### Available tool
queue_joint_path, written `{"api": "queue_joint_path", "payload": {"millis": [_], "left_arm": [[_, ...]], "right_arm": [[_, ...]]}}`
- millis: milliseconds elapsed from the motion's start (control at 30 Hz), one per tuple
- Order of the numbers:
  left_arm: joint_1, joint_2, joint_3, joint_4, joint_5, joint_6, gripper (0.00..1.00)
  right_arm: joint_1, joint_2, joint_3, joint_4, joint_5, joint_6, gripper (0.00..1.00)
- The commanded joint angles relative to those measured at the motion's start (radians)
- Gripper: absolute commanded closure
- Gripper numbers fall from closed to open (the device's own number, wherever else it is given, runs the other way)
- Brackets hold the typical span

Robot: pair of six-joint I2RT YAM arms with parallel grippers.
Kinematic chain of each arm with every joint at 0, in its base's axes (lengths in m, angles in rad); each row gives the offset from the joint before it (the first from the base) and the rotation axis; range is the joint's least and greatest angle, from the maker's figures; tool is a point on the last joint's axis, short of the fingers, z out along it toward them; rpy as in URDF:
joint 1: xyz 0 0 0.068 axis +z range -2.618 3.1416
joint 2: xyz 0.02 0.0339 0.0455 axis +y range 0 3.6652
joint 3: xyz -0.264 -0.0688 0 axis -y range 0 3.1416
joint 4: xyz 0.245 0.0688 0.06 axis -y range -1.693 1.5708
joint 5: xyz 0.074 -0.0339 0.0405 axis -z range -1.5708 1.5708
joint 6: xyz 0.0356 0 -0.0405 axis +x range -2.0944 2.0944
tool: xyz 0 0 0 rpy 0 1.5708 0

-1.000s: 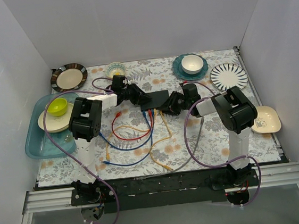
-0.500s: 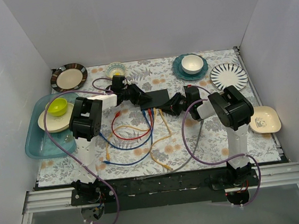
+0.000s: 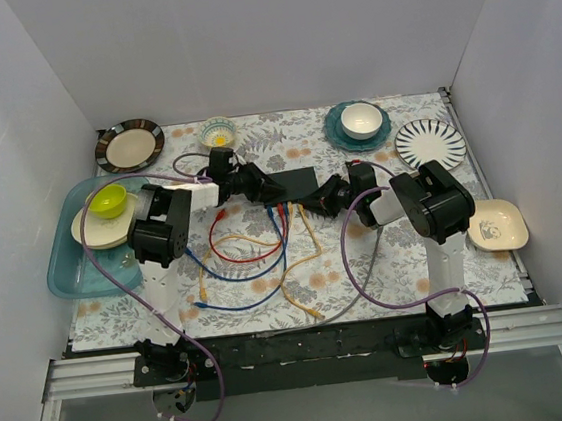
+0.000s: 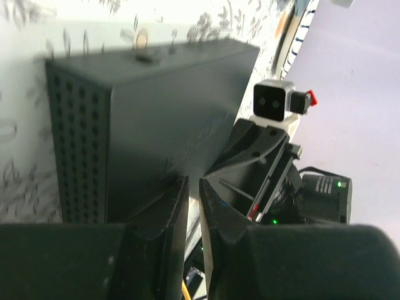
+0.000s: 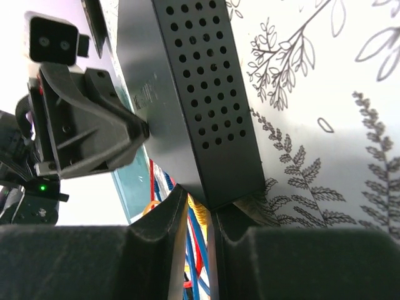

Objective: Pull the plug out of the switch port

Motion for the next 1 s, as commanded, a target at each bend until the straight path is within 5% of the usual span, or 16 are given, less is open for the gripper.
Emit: {"api": "queue_joint_path", "payload": {"millis": [0,633,967], "left_arm": [[-0.009,-0.089,-0.084,0.046,0.017,-0.032,0.87],[-0.027,-0.017,-0.065,0.055,0.014,-0.077,0.92],[0.005,-0.076,-0.070,0.014,-0.015,-0.032,0.91]], "right_arm": [[-0.002,0.009,-0.012,0.000,-0.014,-0.062,0.99],[0.016,-0.058,-0.127,-0.090,-0.118,-0.209,0.99],[-0.130,-0.529,-0.190,-0.661,0.182,-0.642,0.99]]}}
